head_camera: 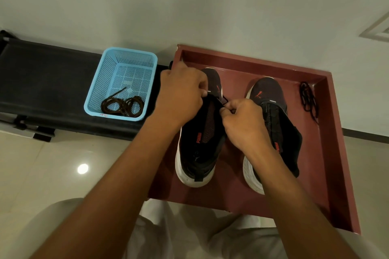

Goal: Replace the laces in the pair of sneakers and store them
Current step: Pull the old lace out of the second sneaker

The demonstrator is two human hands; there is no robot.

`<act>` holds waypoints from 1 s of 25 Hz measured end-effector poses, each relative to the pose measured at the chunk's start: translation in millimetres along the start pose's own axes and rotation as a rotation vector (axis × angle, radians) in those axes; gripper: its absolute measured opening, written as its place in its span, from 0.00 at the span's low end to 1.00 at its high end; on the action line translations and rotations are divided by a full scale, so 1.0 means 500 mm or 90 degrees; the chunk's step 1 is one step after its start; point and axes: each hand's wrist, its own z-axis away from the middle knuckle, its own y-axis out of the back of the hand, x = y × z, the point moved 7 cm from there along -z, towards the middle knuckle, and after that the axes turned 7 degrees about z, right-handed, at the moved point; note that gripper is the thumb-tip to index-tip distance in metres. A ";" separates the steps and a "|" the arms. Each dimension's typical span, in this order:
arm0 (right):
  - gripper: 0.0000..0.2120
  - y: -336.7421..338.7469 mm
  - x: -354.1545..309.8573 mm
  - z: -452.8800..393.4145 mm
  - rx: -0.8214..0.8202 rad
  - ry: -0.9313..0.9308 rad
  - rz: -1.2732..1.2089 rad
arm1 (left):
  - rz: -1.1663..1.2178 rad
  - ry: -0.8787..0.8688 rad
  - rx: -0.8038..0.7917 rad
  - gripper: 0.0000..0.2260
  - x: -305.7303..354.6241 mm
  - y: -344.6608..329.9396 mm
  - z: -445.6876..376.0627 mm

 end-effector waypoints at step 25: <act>0.12 0.003 -0.002 -0.003 -0.005 0.022 0.013 | 0.118 0.047 0.039 0.03 -0.024 0.028 -0.015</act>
